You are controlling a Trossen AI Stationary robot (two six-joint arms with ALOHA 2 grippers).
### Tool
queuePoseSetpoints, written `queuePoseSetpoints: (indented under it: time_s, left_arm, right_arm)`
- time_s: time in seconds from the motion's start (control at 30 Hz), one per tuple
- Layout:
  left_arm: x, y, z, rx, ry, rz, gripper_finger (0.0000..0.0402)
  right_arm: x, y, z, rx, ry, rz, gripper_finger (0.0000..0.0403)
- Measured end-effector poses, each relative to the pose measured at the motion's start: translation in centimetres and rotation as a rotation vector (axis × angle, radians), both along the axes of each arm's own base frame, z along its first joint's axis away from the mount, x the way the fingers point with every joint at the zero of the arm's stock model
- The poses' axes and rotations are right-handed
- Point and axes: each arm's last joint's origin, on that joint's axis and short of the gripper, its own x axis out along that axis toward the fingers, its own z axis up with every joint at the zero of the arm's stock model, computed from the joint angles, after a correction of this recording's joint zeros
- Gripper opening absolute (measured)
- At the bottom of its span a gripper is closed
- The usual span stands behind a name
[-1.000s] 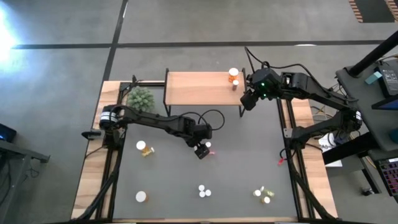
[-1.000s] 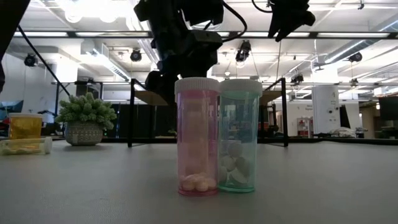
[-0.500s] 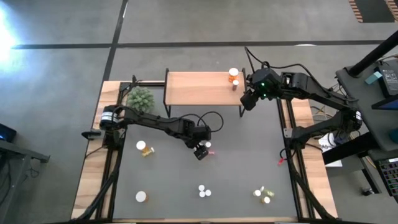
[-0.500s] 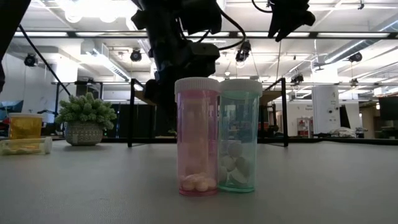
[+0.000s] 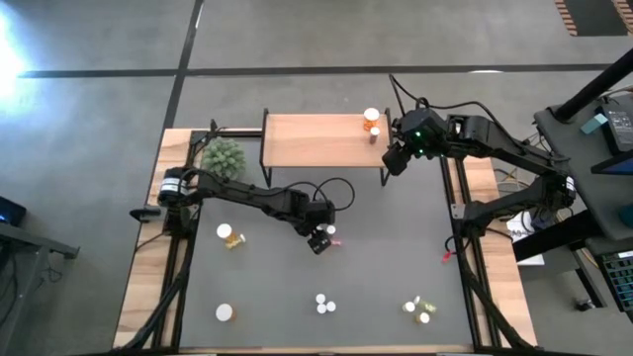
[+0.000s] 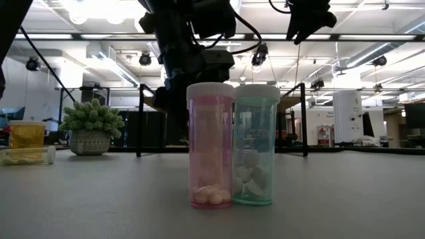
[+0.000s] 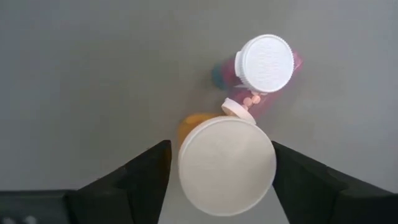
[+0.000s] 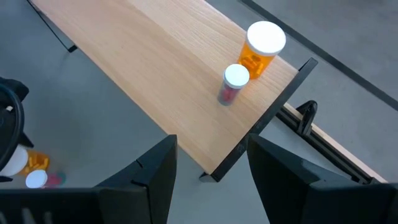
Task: Pick and place medicine bottles onto shelf by color
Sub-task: Put the large orange pill bottle on the shelf
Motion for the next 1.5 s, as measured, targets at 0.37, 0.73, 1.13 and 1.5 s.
queuePoseSetpoints:
  time_s: [0.37,0.73,1.13,1.5]
  left_arm:
    - [0.1,0.0,0.3,0.003,-0.009,0.001,0.0189]
    - [-1.3,1.4,4.3,0.022,-0.03,0.012,0.0194]
    - [-2.9,7.1,12.5,0.126,-0.183,0.085,0.0194]
    - [-5.8,12.8,16.8,0.286,-0.084,0.013,0.0194]
  right_arm:
    - [0.0,0.0,0.0,0.0,0.0,0.0,0.0185]
    - [0.0,0.0,0.0,0.0,0.0,0.0,0.0185]
    - [0.0,0.0,0.0,0.0,0.0,0.0,0.0185]
    - [0.0,0.0,0.0,0.0,0.0,0.0,0.0185]
